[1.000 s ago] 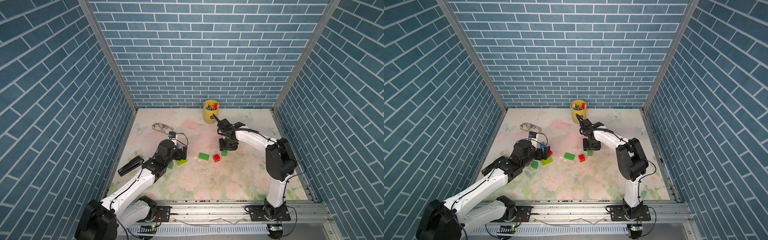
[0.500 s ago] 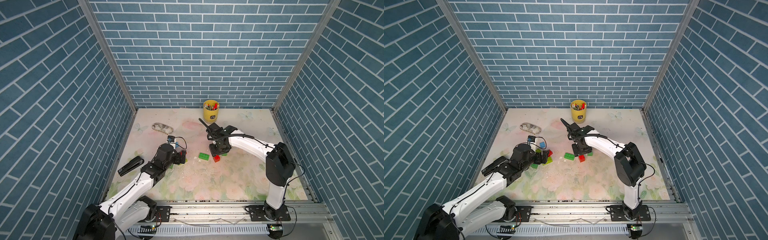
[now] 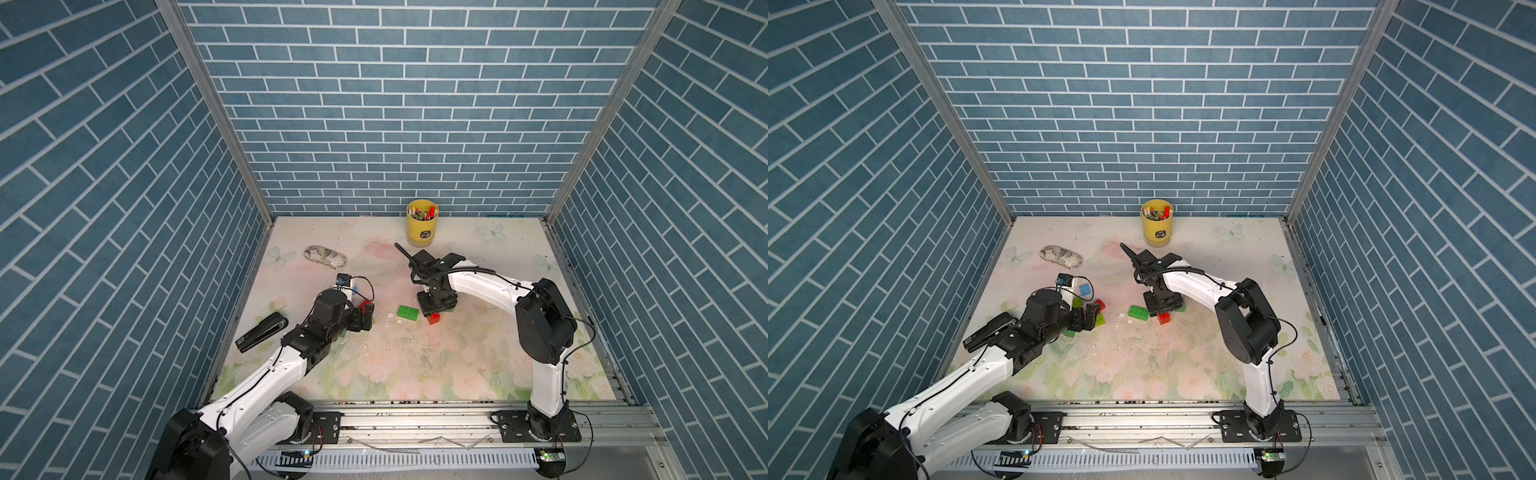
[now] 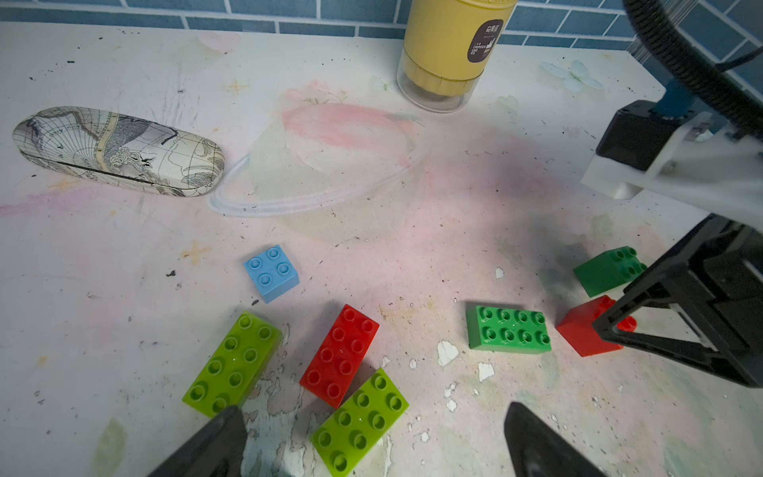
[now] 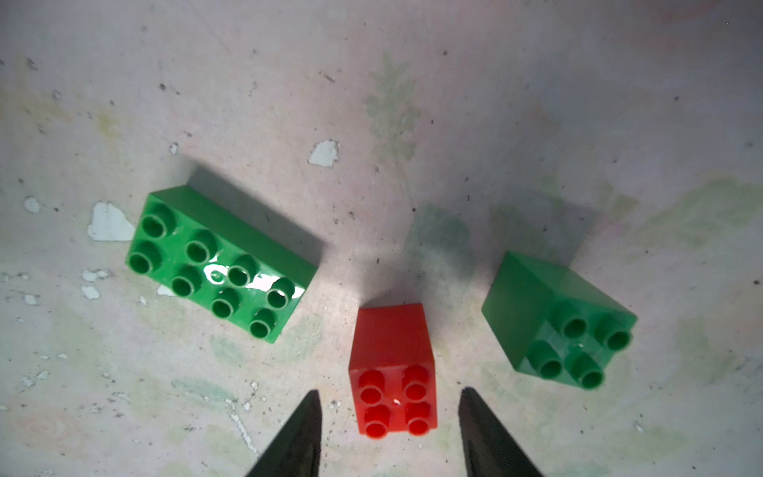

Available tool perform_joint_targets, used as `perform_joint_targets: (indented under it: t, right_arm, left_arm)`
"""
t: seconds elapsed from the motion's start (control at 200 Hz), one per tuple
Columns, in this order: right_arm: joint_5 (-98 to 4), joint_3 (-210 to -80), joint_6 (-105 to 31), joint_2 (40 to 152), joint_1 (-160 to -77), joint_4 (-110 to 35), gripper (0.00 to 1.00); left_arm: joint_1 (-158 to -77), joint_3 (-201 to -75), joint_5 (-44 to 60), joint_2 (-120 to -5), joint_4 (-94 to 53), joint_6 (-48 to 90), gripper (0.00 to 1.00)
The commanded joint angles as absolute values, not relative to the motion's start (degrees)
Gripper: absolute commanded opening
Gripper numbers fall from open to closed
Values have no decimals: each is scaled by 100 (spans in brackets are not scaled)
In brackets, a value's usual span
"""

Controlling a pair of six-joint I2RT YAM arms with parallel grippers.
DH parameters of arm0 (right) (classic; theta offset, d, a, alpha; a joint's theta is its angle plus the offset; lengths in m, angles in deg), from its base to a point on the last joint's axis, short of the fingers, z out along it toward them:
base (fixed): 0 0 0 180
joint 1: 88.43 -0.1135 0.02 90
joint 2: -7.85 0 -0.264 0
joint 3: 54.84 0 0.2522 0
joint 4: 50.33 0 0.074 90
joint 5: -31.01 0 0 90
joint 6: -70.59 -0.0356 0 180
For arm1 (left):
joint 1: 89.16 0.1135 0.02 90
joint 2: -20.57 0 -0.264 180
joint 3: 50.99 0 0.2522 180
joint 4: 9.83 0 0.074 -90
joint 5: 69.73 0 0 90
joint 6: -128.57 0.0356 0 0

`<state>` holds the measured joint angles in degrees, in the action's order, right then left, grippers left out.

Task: Assemble a spoon with lego
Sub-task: Pick up the lego brick from the center of the board, then assemble the lego brick with the lego brick.

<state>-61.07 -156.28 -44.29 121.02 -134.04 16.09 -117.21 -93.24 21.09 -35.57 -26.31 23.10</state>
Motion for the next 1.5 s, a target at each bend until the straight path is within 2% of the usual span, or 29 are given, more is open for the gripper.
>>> perform_joint_targets:
  t: [0.0, 0.175, 0.525, 0.665, 0.875, 1.495]
  right_arm:
    - [-6085, -15730, -4261, 12241, -13401, 1779, 53]
    - [-6125, -15737, -4259, 12367, -13405, 1801, 49]
    - [-6118, -15879, -4347, 12328, -13410, 1970, 26]
    - [-6358, -16058, -4762, 11917, -13358, 2363, 26]
    - [-6482, -15996, -5280, 11268, -12826, 2608, 26]
    - [-6098, -15986, -5068, 11698, -12432, 2284, 26]
  left_arm:
    - [-11764, -9304, 2088, -3599, -2596, 2335, 99]
    - [-11769, -9314, 2104, -3644, -2614, 2337, 99]
    - [-11786, -9306, 2097, -3669, -2540, 2377, 99]
    - [-11815, -9152, 2019, -3599, -2265, 2546, 99]
    - [-11946, -8910, 1877, -3545, -1744, 2765, 99]
    - [-12009, -8960, 1943, -3888, -1655, 2793, 99]
